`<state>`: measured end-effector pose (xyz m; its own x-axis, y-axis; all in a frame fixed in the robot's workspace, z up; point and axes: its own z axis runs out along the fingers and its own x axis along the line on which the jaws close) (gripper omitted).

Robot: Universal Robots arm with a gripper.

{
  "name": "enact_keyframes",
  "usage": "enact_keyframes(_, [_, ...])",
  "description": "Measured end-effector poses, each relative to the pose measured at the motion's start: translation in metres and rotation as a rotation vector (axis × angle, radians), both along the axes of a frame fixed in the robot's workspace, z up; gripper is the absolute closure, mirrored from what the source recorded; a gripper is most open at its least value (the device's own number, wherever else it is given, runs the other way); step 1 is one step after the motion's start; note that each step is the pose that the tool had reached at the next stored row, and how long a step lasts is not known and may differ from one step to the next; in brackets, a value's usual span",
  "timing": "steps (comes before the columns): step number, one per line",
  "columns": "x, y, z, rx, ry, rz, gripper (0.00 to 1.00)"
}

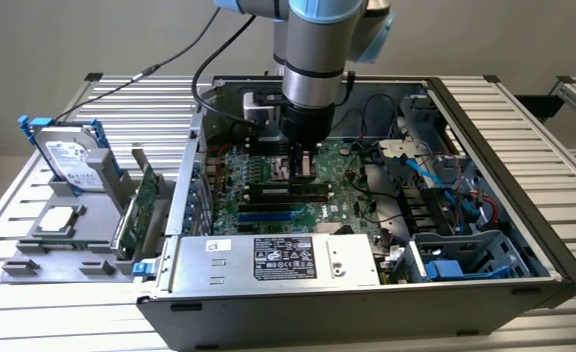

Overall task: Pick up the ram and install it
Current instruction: 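Insert the ram into the slot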

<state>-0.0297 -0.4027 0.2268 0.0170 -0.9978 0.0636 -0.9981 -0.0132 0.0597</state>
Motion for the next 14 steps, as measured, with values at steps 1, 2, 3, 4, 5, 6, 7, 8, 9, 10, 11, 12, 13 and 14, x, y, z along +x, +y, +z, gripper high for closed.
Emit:
enact_keyframes(1, [0.0,0.0002,-0.0002,-0.0008,0.0,0.0,0.86])
enact_keyframes(2, [0.0,0.0005,-0.0002,-0.0019,0.0,0.0,0.86])
enact_keyframes(3, [0.0,0.0009,-0.0004,-0.0029,0.0001,0.0,0.86])
enact_keyframes(4, [0.0,0.0012,-0.0006,-0.0038,0.0,0.0,0.86])
enact_keyframes(5, [0.0,0.0015,-0.0008,-0.0046,0.0,0.0,0.86])
enact_keyframes(6, [0.0,0.0017,-0.001,-0.0058,0.0,0.0,0.86])
enact_keyframes(7, [0.0,0.0019,-0.0013,-0.0069,0.0,0.0,0.86])
enact_keyframes(8, [0.0,0.002,-0.0016,-0.008,0.0001,0.0,0.86])
enact_keyframes(9, [-0.0001,0.0021,-0.0019,-0.0091,0.0001,0.0,0.86])
enact_keyframes(10, [0.0,0.0022,-0.0023,-0.0099,0.0,0.0,0.86])
enact_keyframes(11, [-0.0001,0.0023,-0.0028,-0.0109,0.0001,0.0,0.86])
enact_keyframes(12, [0.0,0.0024,-0.0032,-0.0117,0.0001,0.0,0.86])
enact_keyframes(13, [0.0,0.0026,-0.0036,-0.0125,0.0001,0.0,0.86])
enact_keyframes(14, [-0.0001,0.0028,-0.0038,-0.0133,0.0001,0.0,0.86])
